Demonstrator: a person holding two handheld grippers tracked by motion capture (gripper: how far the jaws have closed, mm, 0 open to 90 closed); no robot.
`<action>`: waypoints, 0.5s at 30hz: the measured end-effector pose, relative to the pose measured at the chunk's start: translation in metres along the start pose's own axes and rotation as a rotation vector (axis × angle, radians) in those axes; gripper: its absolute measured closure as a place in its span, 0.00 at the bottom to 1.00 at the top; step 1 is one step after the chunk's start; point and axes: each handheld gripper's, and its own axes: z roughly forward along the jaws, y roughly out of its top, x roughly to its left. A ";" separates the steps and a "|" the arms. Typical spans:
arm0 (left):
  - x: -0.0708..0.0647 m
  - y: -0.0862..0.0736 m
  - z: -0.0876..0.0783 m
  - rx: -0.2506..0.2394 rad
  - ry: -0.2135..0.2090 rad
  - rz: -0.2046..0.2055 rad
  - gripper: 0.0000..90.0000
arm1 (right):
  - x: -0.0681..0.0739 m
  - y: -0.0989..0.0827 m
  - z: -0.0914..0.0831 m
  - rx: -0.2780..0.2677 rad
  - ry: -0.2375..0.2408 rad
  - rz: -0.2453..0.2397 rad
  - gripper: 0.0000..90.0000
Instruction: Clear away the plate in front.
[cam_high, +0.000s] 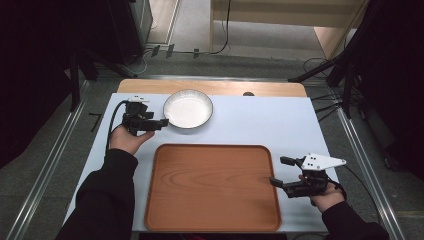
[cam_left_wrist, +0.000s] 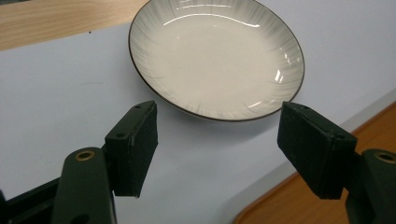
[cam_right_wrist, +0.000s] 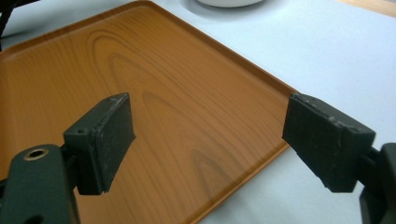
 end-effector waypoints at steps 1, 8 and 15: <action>0.001 0.001 0.003 -0.002 -0.003 -0.006 0.31 | 0.000 0.000 0.000 0.003 0.001 0.002 0.19; 0.006 0.008 0.019 -0.004 0.029 -0.034 0.32 | 0.000 -0.001 -0.001 0.001 -0.001 0.002 0.19; 0.011 0.021 0.034 -0.007 0.092 -0.066 0.49 | 0.001 -0.001 -0.002 0.002 0.004 0.005 0.19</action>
